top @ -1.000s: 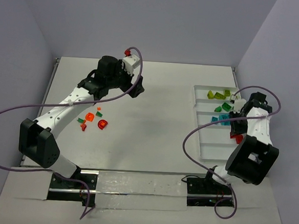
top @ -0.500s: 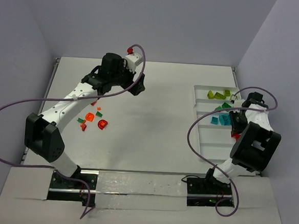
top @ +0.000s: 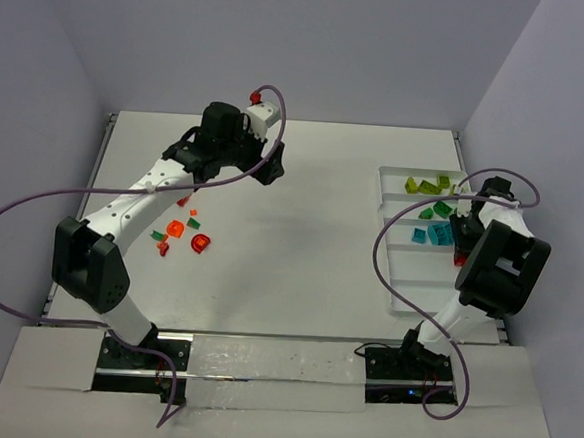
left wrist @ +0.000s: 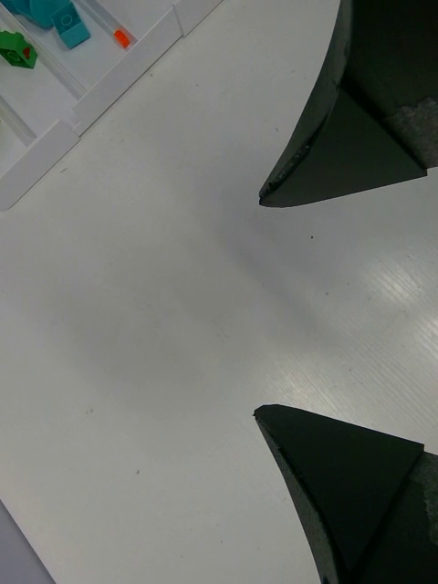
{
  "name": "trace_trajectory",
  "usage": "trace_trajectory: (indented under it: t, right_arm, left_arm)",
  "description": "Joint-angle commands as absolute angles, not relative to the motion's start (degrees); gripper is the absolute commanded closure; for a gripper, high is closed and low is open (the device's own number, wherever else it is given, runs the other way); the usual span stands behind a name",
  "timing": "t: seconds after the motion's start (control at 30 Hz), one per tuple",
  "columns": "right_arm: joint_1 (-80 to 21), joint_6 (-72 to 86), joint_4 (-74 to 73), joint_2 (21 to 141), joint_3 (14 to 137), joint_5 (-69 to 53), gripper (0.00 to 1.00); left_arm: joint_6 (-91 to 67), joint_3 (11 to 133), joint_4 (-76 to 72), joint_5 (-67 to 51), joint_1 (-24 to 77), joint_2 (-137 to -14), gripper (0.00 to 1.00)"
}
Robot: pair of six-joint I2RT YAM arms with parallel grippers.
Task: Sort the legos into containers by color
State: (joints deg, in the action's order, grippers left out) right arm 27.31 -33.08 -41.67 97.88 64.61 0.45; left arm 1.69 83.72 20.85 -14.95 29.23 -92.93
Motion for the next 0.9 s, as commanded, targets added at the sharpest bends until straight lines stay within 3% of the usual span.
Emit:
trace_trajectory:
  t: [0.0, 0.17, 0.37, 0.4, 0.6, 0.77, 0.87]
  right_arm:
    - [27.9, -31.2, -40.8, 98.9, 68.2, 1.0, 1.00]
    - [28.2, -30.3, -40.9, 99.8, 69.0, 1.5, 0.98]
    - [28.5, -30.5, -41.3, 100.4, 69.5, 2.1, 0.75]
    - [28.5, -30.7, -41.3, 100.3, 69.6, 2.4, 0.68]
    - [28.6, -31.3, -41.2, 99.7, 69.7, 3.1, 0.59]
    - [28.6, -32.0, -41.7, 98.7, 69.7, 3.6, 0.45]
    - [28.7, -32.2, -42.0, 98.0, 69.8, 3.6, 0.44]
  left_arm:
    - [1.1, 87.0, 20.7, -14.4, 29.0, -93.6, 0.01]
    - [1.3, 87.5, 20.5, -14.7, 29.0, -94.0, 0.01]
    - [1.6, 87.5, 20.3, -14.9, 29.0, -94.3, 0.01]
    - [1.5, 87.5, 20.2, -14.9, 29.0, -94.4, 0.01]
    - [1.6, 87.1, 19.8, -14.9, 29.1, -94.1, 0.01]
    - [1.1, 86.4, 18.8, -14.7, 29.0, -93.3, 0.01]
    - [0.9, 86.4, 19.1, -14.8, 29.0, -93.1, 0.01]
